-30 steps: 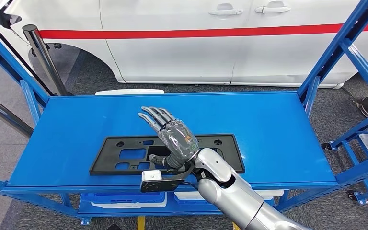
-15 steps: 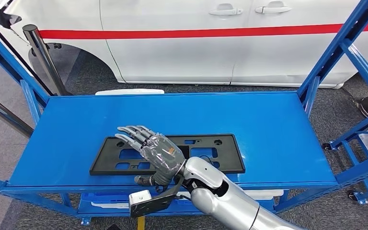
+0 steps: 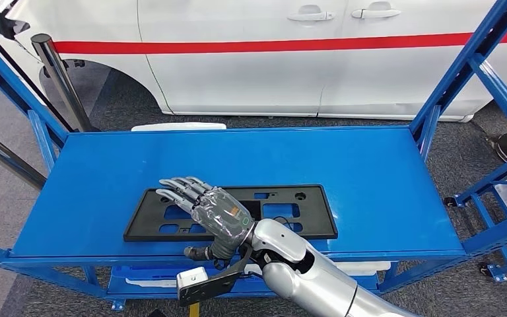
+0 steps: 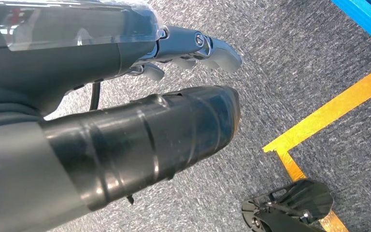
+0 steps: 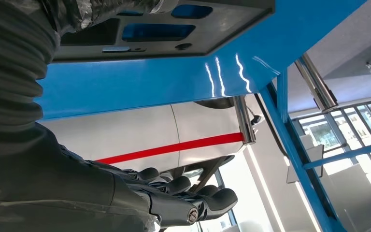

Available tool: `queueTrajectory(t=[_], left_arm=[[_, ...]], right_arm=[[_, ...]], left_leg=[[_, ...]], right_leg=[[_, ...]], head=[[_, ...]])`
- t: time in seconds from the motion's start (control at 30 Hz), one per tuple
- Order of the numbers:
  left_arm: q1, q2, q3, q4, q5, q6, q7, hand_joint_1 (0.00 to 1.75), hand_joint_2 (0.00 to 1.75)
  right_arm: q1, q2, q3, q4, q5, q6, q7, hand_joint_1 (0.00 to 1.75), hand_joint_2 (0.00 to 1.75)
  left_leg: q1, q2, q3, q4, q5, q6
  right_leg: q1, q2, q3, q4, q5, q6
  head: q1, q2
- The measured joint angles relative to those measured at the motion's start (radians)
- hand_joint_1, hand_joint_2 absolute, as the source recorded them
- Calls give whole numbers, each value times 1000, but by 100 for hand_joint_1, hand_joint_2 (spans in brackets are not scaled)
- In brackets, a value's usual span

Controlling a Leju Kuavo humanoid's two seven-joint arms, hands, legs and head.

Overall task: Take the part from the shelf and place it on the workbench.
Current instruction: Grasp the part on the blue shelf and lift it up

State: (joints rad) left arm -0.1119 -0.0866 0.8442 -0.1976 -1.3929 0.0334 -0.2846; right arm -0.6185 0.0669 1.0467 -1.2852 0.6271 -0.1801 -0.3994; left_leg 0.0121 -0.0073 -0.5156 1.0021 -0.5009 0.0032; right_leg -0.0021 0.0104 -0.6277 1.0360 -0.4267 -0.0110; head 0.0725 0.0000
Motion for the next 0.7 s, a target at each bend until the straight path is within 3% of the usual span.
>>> queueTrajectory(t=[0.7], left_arm=[[1,0,0,0,-3,0,-2,0,0]], right_arm=[[26,-14,18,-11,-39,33,-37,0,175]], left_leg=[[0,0,0,0,0,0]], right_leg=[[0,0,0,0,0,0]], head=[[0,0]])
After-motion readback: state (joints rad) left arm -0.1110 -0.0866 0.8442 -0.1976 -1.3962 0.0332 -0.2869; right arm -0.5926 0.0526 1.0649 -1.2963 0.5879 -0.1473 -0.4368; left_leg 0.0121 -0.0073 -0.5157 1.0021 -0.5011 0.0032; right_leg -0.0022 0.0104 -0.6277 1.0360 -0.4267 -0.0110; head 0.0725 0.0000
